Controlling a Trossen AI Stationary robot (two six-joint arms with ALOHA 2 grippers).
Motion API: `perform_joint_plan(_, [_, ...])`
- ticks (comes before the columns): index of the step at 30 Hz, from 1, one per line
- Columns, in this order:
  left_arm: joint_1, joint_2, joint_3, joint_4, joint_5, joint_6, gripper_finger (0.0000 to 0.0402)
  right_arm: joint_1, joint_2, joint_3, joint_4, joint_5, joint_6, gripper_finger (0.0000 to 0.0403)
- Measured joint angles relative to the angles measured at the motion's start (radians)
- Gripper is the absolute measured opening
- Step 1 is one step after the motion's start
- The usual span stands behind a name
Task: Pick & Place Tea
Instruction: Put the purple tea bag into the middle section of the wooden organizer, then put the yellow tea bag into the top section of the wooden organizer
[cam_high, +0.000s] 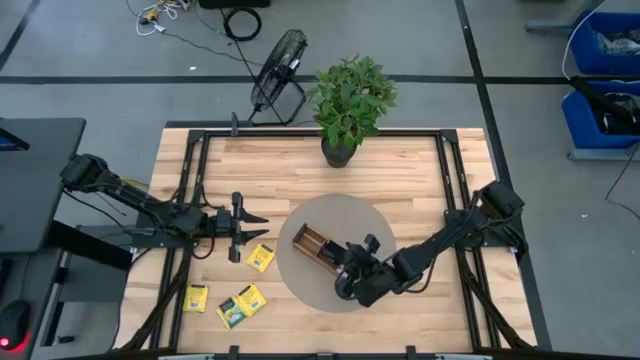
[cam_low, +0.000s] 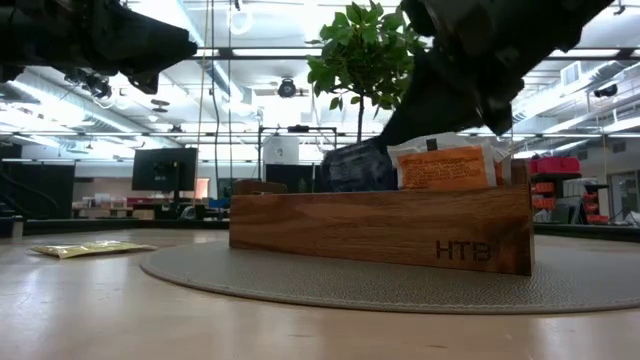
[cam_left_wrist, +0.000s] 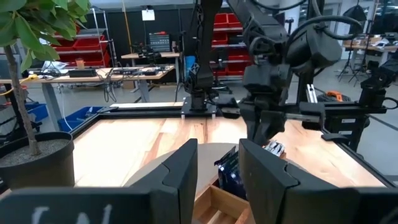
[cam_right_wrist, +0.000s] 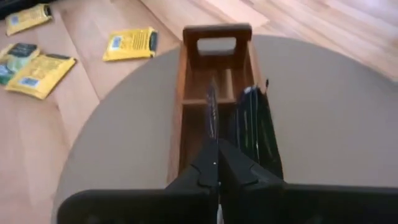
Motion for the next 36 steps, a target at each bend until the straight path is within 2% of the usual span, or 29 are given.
perform_joint_plan(5, [0.0,0.0,0.0,0.0,-0.006,0.0,0.0122,-0.009,0.007,0.0,-0.059,-0.033,0.082,0.0003])
perform_joint_plan(10, [0.0,0.0,0.0,-0.002,-0.007,-0.002,0.0122,-0.021,0.007,0.0,-0.1,-0.072,0.129,0.0028])
perform_joint_plan(20, [0.0,0.0,0.0,-0.007,-0.007,-0.004,0.0122,-0.021,-0.051,0.002,-0.099,-0.055,0.005,0.0123])
perform_joint_plan(24, [0.0,0.0,0.0,-0.006,-0.008,0.0,0.0122,-0.012,-0.091,0.002,-0.082,-0.012,-0.076,0.015])
perform_joint_plan(30, [0.0,0.0,0.0,-0.005,-0.008,0.027,0.0122,-0.027,-0.126,0.003,-0.106,0.047,-0.18,0.016])
perform_joint_plan(36, [0.0,0.0,0.0,-0.005,-0.008,0.026,0.0122,-0.042,-0.126,0.003,-0.107,-0.023,-0.211,0.016])
